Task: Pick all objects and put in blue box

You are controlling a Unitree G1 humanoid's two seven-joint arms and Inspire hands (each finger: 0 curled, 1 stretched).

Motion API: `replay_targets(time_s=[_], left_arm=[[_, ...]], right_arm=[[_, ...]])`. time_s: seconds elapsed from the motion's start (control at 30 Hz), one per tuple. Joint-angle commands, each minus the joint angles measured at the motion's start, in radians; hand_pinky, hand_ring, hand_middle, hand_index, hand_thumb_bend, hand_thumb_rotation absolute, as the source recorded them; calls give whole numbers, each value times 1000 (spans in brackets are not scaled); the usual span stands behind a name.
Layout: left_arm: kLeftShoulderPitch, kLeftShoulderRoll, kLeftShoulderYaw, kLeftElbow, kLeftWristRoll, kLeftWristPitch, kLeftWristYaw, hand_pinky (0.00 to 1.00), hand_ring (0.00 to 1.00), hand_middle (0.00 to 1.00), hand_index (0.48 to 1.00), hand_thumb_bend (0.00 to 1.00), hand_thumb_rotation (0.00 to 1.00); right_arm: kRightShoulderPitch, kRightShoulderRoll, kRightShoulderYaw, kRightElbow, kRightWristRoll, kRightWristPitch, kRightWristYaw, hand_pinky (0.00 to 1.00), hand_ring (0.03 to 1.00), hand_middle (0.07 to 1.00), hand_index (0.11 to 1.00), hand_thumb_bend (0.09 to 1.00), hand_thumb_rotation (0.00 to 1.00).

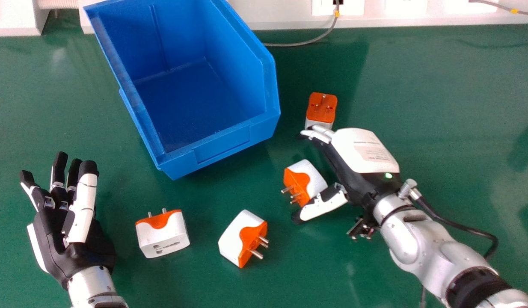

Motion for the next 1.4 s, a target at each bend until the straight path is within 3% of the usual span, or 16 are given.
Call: replay_targets(time_s=[0.0, 0.33, 0.53, 0.6, 0.67, 0.77, 0.87, 1.03, 1.2, 1.37], left_arm=[[2, 1, -2, -16, 4, -18, -10, 845, 884, 896, 906, 669, 82], [-2, -3, 2, -16, -2, -11, -9, 839, 886, 898, 904, 667, 73], [-1, 2, 0, -7, 7, -20, -14, 836, 885, 900, 905, 668, 72], [-1, 1, 1, -9, 2, -19, -19, 839, 888, 903, 908, 670, 75], [0, 0, 0, -10, 6, -20, -14, 841, 889, 902, 908, 675, 80], [-1, 0, 0, -13, 9, -18, -4, 840, 884, 898, 905, 683, 87], [-2, 4, -1, -7, 12, -20, -6, 839, 884, 898, 905, 679, 87], [-7, 1, 3, -4, 2, -15, -15, 844, 887, 899, 906, 675, 91], [-16, 0, 3, 0, 7, -15, -3, 840, 883, 894, 900, 679, 76], [-29, 4, 4, 16, 8, -17, -5, 840, 881, 892, 900, 677, 77]], right_arm=[[24, 20, 15, 39, 0, 11, 12, 378, 419, 514, 555, 534, 3], [29, 8, 33, 41, 2, -48, -40, 319, 417, 495, 539, 495, 0], [35, -1, 24, 28, 17, -83, -58, 328, 418, 480, 532, 496, 0], [43, -10, 21, 10, 22, -109, -83, 330, 417, 478, 536, 495, 0], [53, -24, 9, -20, 31, -136, -105, 333, 416, 476, 540, 495, 0], [80, -60, -20, -118, 44, -175, -139, 339, 415, 486, 527, 496, 0], [115, -98, -52, -255, 37, -203, -183, 338, 418, 502, 513, 496, 0], [201, -144, -115, -546, 19, -218, -198, 349, 416, 500, 503, 498, 0], [247, -149, -165, -756, -10, -222, -207, 316, 407, 499, 512, 496, 0], [209, -145, -177, -872, -44, -241, -173, 311, 422, 489, 511, 497, 0]])
